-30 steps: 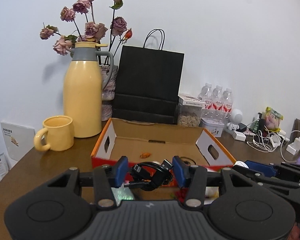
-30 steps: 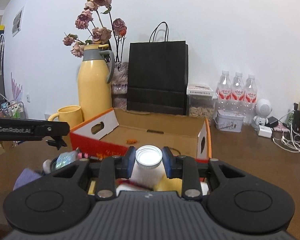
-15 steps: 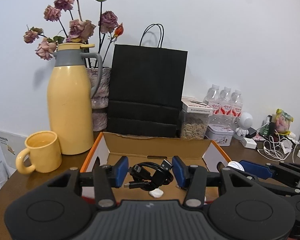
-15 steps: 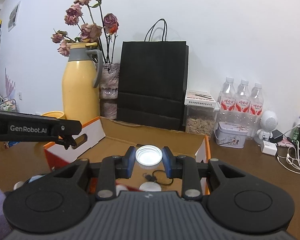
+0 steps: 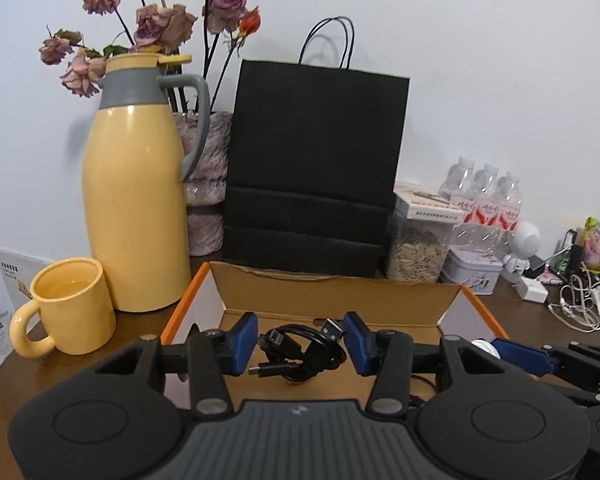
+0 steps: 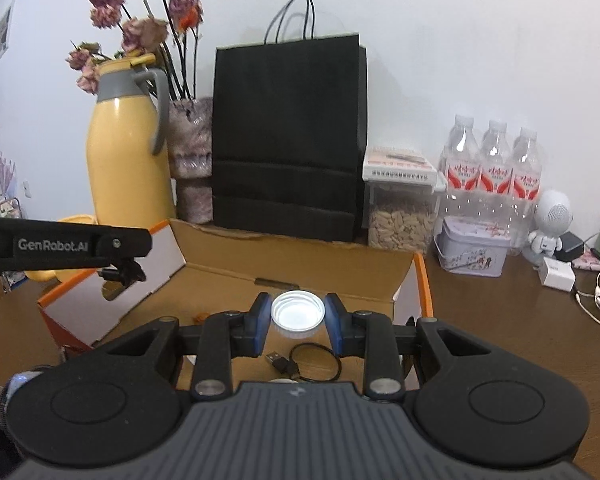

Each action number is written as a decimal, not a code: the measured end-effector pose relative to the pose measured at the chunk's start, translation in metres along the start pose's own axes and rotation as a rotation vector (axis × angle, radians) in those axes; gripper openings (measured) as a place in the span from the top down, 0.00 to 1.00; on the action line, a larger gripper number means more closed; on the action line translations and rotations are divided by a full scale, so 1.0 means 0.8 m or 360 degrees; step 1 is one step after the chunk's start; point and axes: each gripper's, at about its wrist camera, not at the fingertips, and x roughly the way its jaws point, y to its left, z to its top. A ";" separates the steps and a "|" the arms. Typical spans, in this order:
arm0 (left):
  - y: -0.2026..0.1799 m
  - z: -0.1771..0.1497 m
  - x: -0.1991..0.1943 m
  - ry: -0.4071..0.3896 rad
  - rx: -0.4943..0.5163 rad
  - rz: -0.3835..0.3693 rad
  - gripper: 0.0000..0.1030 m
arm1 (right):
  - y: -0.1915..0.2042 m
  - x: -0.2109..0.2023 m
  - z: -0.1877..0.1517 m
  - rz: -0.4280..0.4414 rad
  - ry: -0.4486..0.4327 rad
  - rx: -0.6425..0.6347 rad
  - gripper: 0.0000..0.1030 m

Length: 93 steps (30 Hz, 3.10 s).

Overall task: Organize objects
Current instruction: 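Carry the cable and white cap into the red box and open both tools, then withdraw both tools from the box back over the table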

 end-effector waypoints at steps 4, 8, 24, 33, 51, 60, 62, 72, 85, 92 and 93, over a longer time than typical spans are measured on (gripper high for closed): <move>0.002 -0.002 0.011 0.0048 0.0004 0.0022 0.52 | -0.004 0.011 -0.005 -0.0006 0.0058 0.0006 0.68; 0.004 -0.005 0.016 0.0060 0.0000 0.0052 0.08 | -0.009 0.014 -0.008 -0.0055 0.0083 0.0033 0.20; 0.005 -0.005 0.013 0.0062 -0.0020 0.0070 0.02 | -0.008 0.011 -0.011 -0.0092 0.0088 0.0009 0.00; -0.002 -0.006 -0.006 0.0034 -0.0024 0.0054 0.02 | -0.009 -0.009 -0.009 -0.0080 0.0039 0.0009 0.00; -0.001 -0.018 -0.093 -0.0097 0.0024 -0.0007 0.02 | 0.016 -0.086 -0.011 -0.0068 -0.0119 -0.0044 0.00; 0.012 -0.039 -0.127 -0.0073 0.0060 0.0013 0.02 | 0.025 -0.119 -0.031 -0.0060 -0.0106 -0.0052 0.00; 0.015 -0.044 -0.134 -0.0063 0.0070 0.0026 0.02 | 0.028 -0.125 -0.037 -0.0064 -0.0095 -0.0058 0.00; 0.031 -0.073 -0.165 0.0001 0.0092 0.0051 0.02 | 0.035 -0.151 -0.074 -0.0072 -0.0005 -0.0064 0.00; 0.062 -0.119 -0.187 0.0134 0.0085 0.0095 0.02 | 0.043 -0.174 -0.122 -0.0062 0.0146 -0.0079 0.00; 0.087 -0.144 -0.189 0.0201 0.0061 0.0153 0.02 | 0.048 -0.177 -0.158 -0.0072 0.0268 -0.0087 0.00; 0.091 -0.146 -0.190 0.0207 0.0053 0.0160 0.02 | 0.049 -0.178 -0.162 -0.0070 0.0283 -0.0089 0.00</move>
